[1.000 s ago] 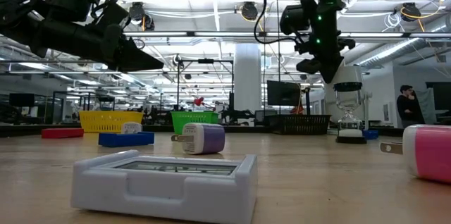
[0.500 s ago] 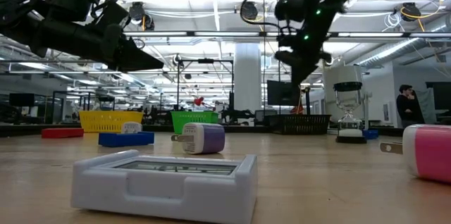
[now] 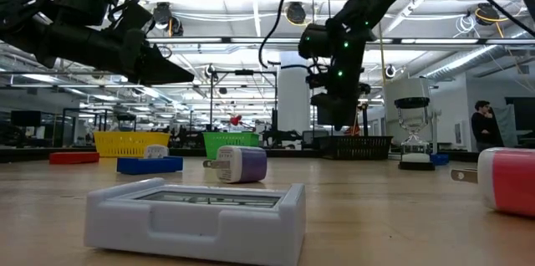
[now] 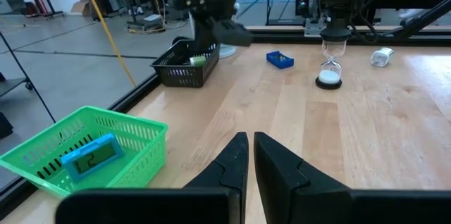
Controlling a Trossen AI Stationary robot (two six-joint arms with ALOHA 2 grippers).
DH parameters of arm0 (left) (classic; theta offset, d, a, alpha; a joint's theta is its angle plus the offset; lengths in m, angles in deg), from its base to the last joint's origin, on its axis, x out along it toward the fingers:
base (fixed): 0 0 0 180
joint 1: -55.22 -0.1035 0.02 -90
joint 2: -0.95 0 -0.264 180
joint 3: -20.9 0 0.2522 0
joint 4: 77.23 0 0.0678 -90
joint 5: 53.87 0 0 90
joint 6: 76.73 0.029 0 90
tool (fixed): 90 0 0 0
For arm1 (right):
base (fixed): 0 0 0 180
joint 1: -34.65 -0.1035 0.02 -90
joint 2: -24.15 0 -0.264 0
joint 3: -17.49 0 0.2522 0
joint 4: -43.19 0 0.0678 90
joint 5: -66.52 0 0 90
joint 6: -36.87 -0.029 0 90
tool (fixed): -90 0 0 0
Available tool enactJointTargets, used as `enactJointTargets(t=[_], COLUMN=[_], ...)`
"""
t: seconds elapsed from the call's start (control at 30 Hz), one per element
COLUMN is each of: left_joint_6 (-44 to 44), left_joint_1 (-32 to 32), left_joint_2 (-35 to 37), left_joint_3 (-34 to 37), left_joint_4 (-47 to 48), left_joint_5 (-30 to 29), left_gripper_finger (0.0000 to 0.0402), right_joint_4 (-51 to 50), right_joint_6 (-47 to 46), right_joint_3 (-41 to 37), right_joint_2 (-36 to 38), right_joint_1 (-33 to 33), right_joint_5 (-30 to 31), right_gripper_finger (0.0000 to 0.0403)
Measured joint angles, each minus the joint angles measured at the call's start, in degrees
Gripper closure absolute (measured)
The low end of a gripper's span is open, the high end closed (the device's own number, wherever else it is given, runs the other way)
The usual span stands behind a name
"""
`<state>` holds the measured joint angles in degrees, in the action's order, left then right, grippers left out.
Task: Pick & Place Office items
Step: Adjust the black bin
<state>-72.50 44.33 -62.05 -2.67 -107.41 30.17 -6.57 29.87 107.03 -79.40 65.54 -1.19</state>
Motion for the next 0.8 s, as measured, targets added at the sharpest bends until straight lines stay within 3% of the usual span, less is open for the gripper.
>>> enactJointTargets(t=[0.17, 0.5, 0.8], left_joint_6=[0.00, 0.00, 0.00], left_joint_1=[0.00, 0.00, 0.00], left_joint_2=[0.00, 0.01, 0.00], left_joint_3=[0.00, 0.00, 0.00], left_joint_4=[-0.02, -0.02, -0.02], left_joint_5=[0.02, 0.02, 0.02], left_gripper_finger=[0.0369, 0.0369, 0.0369], right_joint_4=[1.88, 3.24, 5.16], right_joint_6=[-0.22, -1.41, -1.88], right_joint_3=[0.26, 0.30, 0.37], right_joint_2=[-1.59, -1.70, -3.68], right_joint_1=[1.41, 3.94, 4.35], right_joint_5=[-0.30, -8.53, -10.43], right_gripper_finger=[0.0393, 0.0393, 0.0393])
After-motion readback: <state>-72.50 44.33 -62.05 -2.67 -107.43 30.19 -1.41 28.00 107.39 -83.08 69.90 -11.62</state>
